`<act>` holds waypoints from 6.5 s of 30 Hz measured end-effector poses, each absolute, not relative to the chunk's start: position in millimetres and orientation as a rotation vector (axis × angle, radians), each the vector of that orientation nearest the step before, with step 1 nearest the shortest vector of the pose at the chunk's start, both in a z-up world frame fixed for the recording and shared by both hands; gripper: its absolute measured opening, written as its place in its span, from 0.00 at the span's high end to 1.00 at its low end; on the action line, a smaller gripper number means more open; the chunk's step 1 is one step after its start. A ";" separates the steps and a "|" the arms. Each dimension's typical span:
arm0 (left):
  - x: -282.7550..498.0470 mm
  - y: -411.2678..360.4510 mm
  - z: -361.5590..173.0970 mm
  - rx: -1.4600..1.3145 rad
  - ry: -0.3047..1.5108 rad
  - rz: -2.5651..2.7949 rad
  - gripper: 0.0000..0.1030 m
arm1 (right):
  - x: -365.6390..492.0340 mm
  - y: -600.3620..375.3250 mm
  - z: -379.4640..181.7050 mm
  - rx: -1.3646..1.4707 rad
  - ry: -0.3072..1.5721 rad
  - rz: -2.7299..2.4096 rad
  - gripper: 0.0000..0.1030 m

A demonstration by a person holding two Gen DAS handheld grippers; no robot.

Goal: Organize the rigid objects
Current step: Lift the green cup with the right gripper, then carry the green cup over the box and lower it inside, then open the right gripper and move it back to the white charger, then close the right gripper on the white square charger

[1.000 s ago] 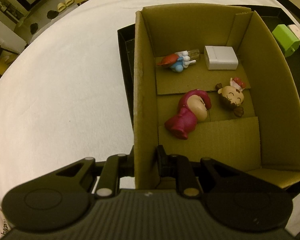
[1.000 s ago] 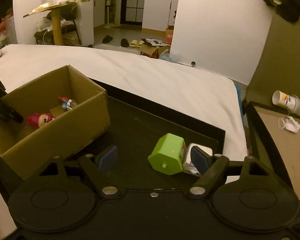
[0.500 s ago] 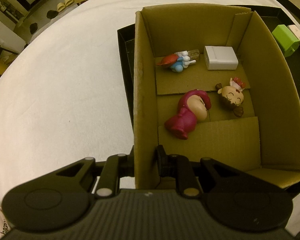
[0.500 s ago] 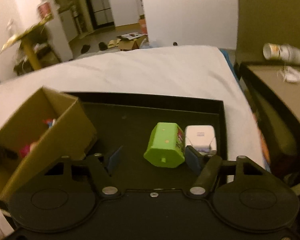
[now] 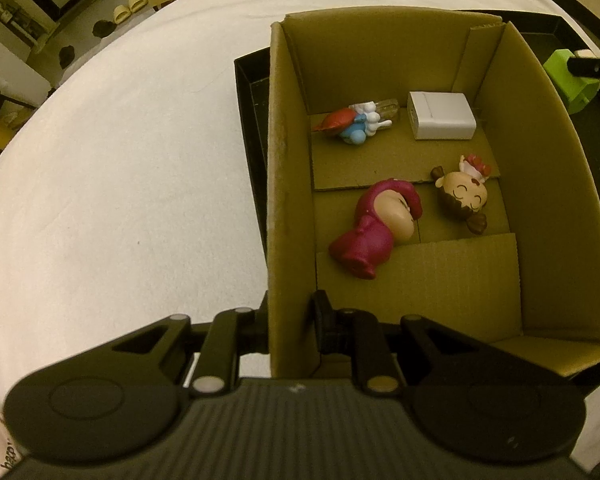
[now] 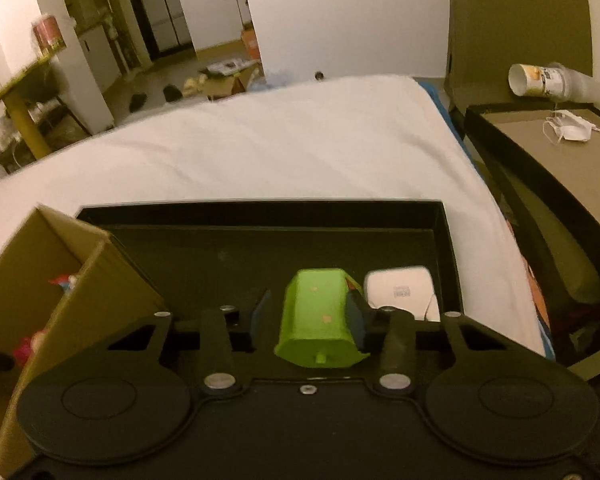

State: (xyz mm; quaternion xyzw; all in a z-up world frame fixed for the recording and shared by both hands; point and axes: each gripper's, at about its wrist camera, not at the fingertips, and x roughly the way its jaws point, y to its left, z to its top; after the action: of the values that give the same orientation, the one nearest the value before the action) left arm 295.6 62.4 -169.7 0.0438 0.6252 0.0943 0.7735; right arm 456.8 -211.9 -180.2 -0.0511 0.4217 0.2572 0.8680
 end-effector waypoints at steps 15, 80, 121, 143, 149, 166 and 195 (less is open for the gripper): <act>297.0 61.2 -168.9 0.100 1.356 0.206 0.83 | 458.8 -200.5 -187.6 -0.214 0.912 0.527 0.59; 287.8 57.2 -163.4 0.068 1.319 0.115 0.88 | 404.8 -116.1 -118.7 -0.262 0.741 0.899 0.51; 296.0 55.5 -169.3 0.069 1.337 0.159 0.87 | 362.8 -66.6 -143.8 -0.524 0.760 0.934 0.48; 297.8 48.0 -168.5 0.113 1.340 0.169 0.85 | 409.9 -164.6 -104.2 -0.329 0.683 0.773 0.40; 298.2 49.8 -169.5 0.109 1.341 0.170 0.85 | 423.9 -190.3 -118.9 -0.302 0.708 0.709 0.40; 300.5 49.6 -170.2 0.108 1.345 0.176 0.85 | 458.8 -221.8 -156.2 -0.256 0.786 0.630 0.47; 300.3 51.1 -171.5 0.106 1.345 0.173 0.85 | 495.1 -210.0 -189.8 -0.385 0.893 0.519 0.57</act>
State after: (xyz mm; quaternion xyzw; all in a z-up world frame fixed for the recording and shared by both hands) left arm 300.3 51.1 -171.5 0.0488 0.6220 0.0802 0.7774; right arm 495.1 -210.0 -189.8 -0.1830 0.4241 0.2466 0.8520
